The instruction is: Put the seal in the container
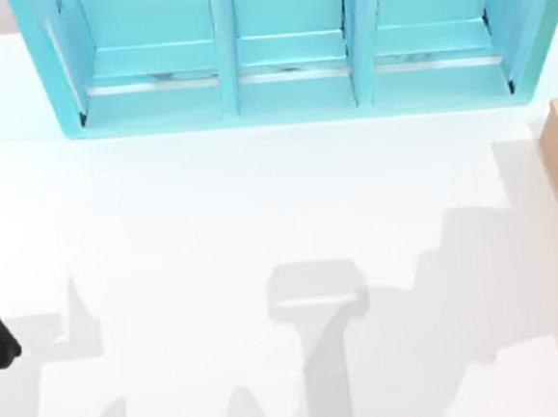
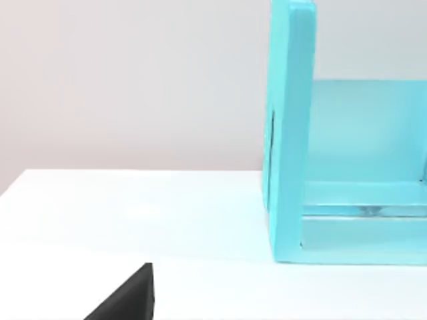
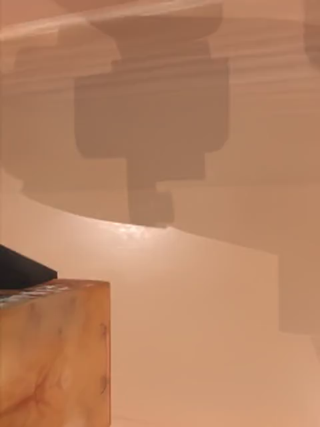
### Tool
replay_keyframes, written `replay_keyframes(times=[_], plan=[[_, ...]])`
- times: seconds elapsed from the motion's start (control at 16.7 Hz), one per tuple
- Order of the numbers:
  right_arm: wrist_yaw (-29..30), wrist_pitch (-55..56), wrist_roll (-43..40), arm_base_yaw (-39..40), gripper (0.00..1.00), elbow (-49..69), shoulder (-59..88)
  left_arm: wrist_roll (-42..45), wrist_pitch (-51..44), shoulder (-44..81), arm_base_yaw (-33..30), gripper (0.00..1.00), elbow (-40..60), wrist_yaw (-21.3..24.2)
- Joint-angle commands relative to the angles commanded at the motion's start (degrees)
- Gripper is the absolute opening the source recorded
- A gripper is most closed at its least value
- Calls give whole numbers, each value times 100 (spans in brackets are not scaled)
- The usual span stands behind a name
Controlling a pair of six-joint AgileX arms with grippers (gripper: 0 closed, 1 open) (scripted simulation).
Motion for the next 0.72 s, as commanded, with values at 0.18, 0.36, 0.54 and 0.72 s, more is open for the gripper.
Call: replay_keyframes(times=[0.18, 0.36, 0.54, 0.72], plan=[[-3, 505, 2, 0, 0, -454, 55, 0, 0, 0, 0, 100, 0, 0], [-4, 564, 1, -3, 0, -512, 80, 0, 0, 0, 0, 100, 0, 0], [-4, 564, 1, -3, 15, -512, 80, 0, 0, 0, 0, 100, 0, 0], [-4, 564, 1, -3, 38, -512, 80, 0, 0, 0, 0, 100, 0, 0]])
